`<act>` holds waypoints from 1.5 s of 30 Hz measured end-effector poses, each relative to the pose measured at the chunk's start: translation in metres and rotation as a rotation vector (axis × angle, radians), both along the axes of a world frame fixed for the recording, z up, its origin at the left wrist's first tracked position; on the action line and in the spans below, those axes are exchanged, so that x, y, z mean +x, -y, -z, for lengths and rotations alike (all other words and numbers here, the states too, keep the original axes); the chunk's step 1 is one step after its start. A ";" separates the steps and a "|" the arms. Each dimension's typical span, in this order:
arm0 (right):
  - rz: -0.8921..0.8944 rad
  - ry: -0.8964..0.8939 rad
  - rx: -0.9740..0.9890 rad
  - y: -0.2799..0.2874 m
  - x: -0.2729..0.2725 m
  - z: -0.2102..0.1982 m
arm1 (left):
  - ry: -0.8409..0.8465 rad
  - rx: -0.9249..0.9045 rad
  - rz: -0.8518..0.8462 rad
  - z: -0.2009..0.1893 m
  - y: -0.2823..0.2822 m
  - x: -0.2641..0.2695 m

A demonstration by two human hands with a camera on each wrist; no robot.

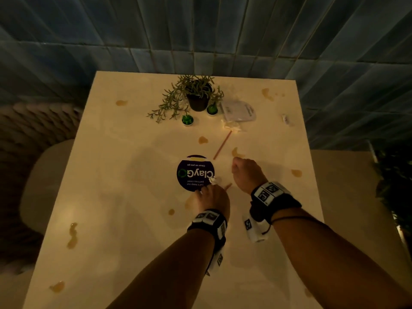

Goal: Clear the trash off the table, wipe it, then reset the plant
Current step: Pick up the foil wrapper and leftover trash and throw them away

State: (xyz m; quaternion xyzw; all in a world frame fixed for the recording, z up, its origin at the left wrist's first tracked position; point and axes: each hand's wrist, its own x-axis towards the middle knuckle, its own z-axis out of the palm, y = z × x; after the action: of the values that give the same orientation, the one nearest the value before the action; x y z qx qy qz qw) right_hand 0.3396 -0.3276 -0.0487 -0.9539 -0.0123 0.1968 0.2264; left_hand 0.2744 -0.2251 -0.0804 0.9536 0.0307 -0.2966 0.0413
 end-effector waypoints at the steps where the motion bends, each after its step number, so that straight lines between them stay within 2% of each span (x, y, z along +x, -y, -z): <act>1: -0.054 -0.005 0.016 -0.003 0.005 0.002 | -0.003 0.015 0.024 0.001 0.001 -0.004; 6: -0.348 -0.114 0.047 -0.021 0.014 0.007 | -0.021 0.041 0.183 0.001 0.006 -0.017; 13: -0.499 -0.184 -0.039 -0.037 0.011 0.026 | -0.041 -0.051 0.342 -0.031 -0.003 -0.034; 16: -0.545 -0.178 -0.078 -0.036 0.009 0.027 | -0.104 -0.182 0.317 -0.050 -0.019 -0.043; 18: -0.575 -0.166 -0.091 -0.034 0.006 0.028 | -0.118 -0.273 0.212 -0.059 -0.038 -0.045; 21: -0.608 -0.131 -0.136 -0.029 -0.001 0.029 | -0.089 -0.287 0.160 -0.069 -0.073 -0.039; 23: -0.589 -0.129 -0.131 -0.024 -0.003 0.025 | -0.052 -0.292 0.183 -0.073 -0.094 -0.034; 26: -0.491 -0.108 -0.020 -0.013 -0.002 0.017 | 0.016 -0.335 0.221 -0.085 -0.113 -0.011; 29: -0.316 -0.055 0.078 0.002 0.005 0.015 | 0.133 -0.415 0.209 -0.100 -0.110 0.028; 31: -0.138 0.012 0.151 0.012 0.018 0.016 | 0.203 -0.501 0.063 -0.106 -0.097 0.055; 34: 0.135 0.058 0.236 0.025 0.050 0.007 | 0.171 -0.596 -0.197 -0.098 -0.066 0.089; 37: 0.268 0.099 0.186 0.032 0.084 -0.006 | 0.151 -0.556 -0.311 -0.070 -0.034 0.114; 40: 0.193 0.078 -0.015 0.031 0.112 -0.005 | 0.127 -0.375 -0.328 -0.046 -0.013 0.127; 42: 0.110 0.052 -0.066 0.026 0.125 0.002 | 0.120 -0.307 -0.321 -0.035 -0.007 0.132; 45: 0.007 0.122 -0.130 0.019 0.139 0.015 | 0.092 -0.261 -0.326 -0.023 -0.005 0.138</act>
State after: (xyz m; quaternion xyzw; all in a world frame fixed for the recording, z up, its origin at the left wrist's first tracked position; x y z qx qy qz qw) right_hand 0.4789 -0.3469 -0.0640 -0.9768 -0.0100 0.1381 0.1633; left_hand 0.4122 -0.2197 -0.0576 0.9350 0.1440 -0.2436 0.2135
